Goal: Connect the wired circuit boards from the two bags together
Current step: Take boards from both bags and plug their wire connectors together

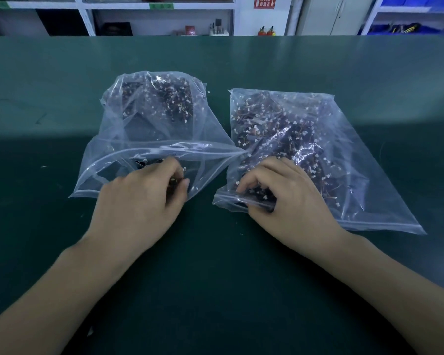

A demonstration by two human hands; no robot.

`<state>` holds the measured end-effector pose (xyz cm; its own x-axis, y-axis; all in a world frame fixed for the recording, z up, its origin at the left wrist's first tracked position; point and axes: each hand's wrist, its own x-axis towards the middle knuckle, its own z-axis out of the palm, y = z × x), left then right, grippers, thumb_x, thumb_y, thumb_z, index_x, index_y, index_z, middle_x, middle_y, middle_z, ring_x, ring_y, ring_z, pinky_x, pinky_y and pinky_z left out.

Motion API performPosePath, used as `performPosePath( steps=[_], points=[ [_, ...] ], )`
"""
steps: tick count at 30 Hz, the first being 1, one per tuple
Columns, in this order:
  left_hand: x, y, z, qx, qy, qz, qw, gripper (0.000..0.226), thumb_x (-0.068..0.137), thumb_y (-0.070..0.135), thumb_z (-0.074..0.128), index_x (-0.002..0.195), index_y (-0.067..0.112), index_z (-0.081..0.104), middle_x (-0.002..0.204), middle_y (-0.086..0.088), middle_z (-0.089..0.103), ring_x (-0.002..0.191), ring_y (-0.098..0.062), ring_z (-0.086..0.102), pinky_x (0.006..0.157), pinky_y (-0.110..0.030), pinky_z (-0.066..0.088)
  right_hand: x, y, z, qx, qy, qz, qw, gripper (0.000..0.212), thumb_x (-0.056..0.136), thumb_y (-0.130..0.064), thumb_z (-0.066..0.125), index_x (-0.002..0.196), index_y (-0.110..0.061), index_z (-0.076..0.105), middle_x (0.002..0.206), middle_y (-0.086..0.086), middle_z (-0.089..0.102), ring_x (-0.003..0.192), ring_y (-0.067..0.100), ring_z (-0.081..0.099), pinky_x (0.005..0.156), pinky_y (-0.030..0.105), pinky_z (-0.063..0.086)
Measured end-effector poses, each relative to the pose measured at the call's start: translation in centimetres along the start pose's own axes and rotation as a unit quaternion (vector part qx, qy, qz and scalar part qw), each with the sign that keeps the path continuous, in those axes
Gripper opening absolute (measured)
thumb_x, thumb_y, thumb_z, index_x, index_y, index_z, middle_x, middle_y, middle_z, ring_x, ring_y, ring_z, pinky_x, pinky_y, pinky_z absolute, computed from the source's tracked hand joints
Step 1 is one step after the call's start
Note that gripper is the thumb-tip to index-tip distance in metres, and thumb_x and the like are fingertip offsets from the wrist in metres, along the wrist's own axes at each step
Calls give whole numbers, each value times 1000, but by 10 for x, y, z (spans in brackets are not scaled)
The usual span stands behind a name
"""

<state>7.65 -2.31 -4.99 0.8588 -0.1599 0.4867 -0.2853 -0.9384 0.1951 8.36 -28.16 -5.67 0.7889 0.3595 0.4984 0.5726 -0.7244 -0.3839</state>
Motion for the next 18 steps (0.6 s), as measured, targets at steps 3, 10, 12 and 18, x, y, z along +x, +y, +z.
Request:
performPosePath(
  steps=[3,10,12,18],
  points=[
    [-2,2,5,44,-47,-19,998,25,103,56,50,103,32,49,72,15,48,71,-29,64,59,-35,35,0,-2,-2,14,1,-2,1000,27,77,-9,77,96,-26,71,90,-17,53,88,8,49,91,31,46],
    [-1,2,1,55,-54,-19,997,19,101,49,56,95,33,47,65,14,48,62,-21,46,57,-34,32,-1,-5,-1,37,8,-14,999,23,84,-30,88,97,-23,71,82,-12,52,82,14,51,88,29,44],
    [0,1,0,51,-55,-16,997,19,101,45,58,91,32,48,63,14,46,63,-21,50,57,-34,33,-2,-5,-2,43,12,-17,999,21,86,-31,87,97,-23,71,82,-11,53,82,15,52,88,30,45],
    [0,4,-4,4,18,29,999,14,96,34,73,86,27,66,64,16,42,60,-21,57,54,-29,35,-2,-5,-2,63,23,-21,998,15,89,-26,85,94,-20,73,80,-6,55,80,17,53,84,28,43]
  ],
)
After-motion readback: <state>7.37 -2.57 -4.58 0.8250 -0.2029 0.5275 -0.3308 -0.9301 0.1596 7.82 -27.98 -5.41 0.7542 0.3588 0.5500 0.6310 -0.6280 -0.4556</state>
